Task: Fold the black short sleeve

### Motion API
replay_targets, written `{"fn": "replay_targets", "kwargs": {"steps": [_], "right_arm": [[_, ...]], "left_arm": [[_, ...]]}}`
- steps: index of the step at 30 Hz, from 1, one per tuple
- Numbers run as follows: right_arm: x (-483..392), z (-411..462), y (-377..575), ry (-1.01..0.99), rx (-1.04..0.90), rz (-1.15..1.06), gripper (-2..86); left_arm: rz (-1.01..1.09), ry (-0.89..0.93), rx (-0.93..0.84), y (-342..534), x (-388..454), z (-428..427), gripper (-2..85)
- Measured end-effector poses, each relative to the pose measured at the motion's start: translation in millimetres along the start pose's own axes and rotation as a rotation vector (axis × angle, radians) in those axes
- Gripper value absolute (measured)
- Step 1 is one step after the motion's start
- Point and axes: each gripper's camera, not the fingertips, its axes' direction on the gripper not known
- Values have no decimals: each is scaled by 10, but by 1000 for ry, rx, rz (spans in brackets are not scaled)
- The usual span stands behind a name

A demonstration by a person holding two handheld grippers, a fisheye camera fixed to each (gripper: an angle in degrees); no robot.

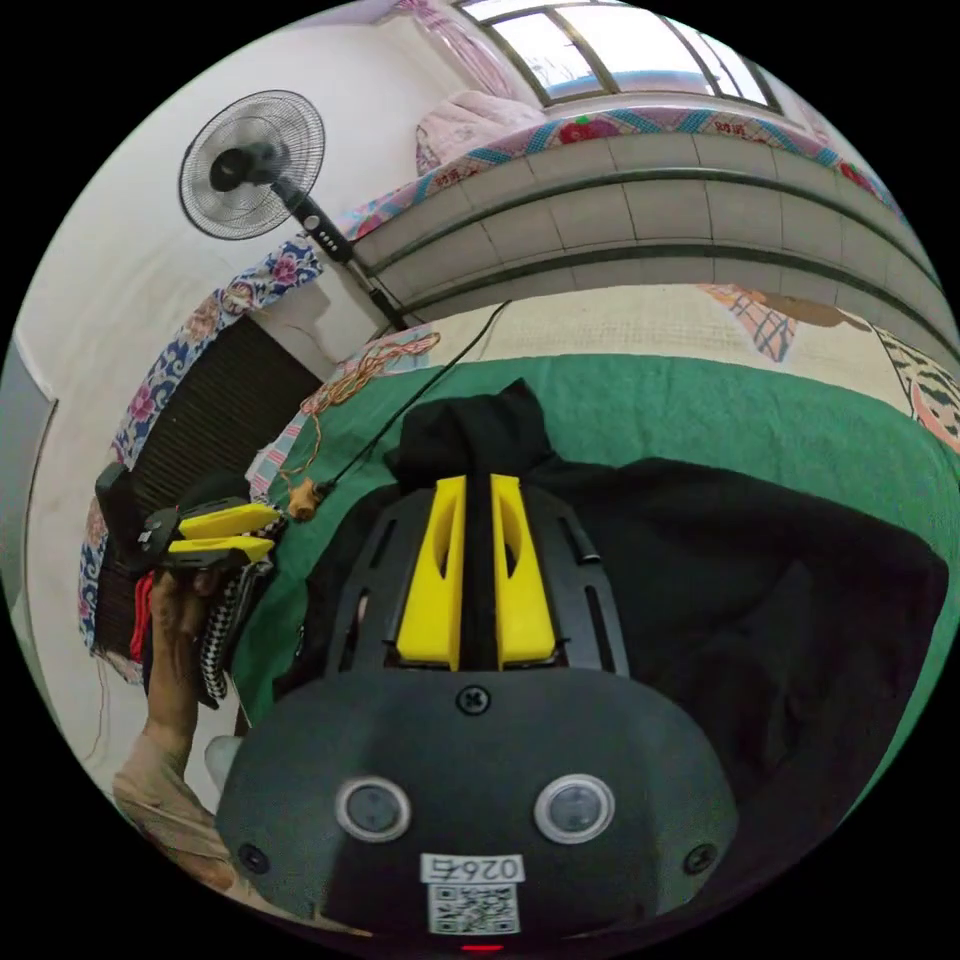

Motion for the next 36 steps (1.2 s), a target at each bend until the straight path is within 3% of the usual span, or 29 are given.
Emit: {"fn": "replay_targets", "kwargs": {"steps": [5, 8, 10, 11, 15, 18, 23, 25, 29, 31, 33, 36], "right_arm": [[303, 336, -577, 3, -19, 37, 77], [465, 717, -840, -109, -92, 74, 79], [470, 1001, -936, -218, -246, 47, 23], [435, 950, -930, -208, -215, 24, 13], [-114, 11, -463, -186, 56, -438, -12], [-493, -552, 199, -84, 98, -669, -14], [-786, -540, 1025, 82, -116, -837, -10], [-814, -426, 1243, 139, -231, -878, 4], [-691, -792, 1142, 49, -238, -801, 51], [-385, -1255, 857, -141, -63, -601, 70], [-104, -1411, 590, -206, 42, -427, 77], [158, -1096, 67, -196, -16, -272, 82]], "left_arm": [[-141, 157, -75, -718, -777, 919, 173], [-266, 316, -86, -955, -1159, 1495, 192], [-334, 351, -109, -974, -1281, 1696, 100], [-246, 330, -72, -958, -1233, 1615, 54], [83, 576, 145, -482, -955, 1128, 57], [83, 582, 261, -98, -1053, 886, 70], [-57, 818, 417, -116, -1342, 1081, 106], [-76, 843, 355, -253, -1271, 1334, 129], [63, 705, -155, -426, -625, 2219, 121], [102, 620, -132, -317, -472, 2256, 118], [87, 616, -62, -205, -535, 2104, 121], [13, 608, -4, -134, -750, 2026, 116]]}}
